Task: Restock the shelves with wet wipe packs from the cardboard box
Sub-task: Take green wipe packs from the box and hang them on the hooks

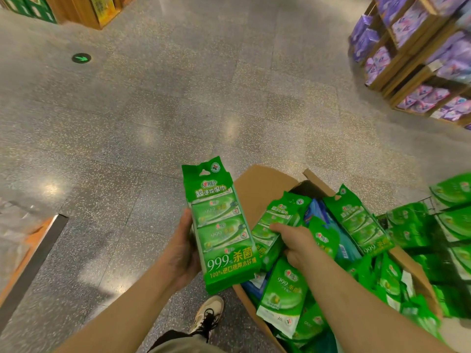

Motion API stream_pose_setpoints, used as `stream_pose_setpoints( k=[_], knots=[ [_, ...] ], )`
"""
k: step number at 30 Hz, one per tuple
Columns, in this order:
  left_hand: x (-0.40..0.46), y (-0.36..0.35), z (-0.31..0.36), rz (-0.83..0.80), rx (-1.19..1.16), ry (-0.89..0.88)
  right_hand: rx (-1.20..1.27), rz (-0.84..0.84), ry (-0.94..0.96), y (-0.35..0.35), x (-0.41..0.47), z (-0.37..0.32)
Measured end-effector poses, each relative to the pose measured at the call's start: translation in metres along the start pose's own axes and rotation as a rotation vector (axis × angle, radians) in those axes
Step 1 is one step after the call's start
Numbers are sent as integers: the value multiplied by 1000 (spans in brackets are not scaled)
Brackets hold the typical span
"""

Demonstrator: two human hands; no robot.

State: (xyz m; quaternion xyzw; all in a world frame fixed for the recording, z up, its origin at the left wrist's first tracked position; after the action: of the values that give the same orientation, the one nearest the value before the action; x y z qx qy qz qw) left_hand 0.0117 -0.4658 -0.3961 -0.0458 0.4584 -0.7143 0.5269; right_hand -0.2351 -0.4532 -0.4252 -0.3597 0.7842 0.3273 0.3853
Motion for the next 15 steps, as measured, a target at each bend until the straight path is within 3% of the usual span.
stream_pose_setpoints(
  k=[8,15],
  knots=[
    [18,-26,-11,-22,80,111,158,17,216,42,-40,-3],
    [30,-85,-34,-158,146,218,613,-49,269,116,-100,-5]
  ],
)
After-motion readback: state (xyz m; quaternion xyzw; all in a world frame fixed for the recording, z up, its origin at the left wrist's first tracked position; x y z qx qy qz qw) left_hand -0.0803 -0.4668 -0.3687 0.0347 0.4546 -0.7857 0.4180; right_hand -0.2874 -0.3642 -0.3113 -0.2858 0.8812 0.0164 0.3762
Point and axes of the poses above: each hand's wrist, its own x-axis towards the middle knuckle, its own y-axis out of the back of the hand, z = x × y, the point moved 4 cm from there along x, towards the middle knuckle, and after that the axes turned 6 degrees about -y, right-handed, at the moved point
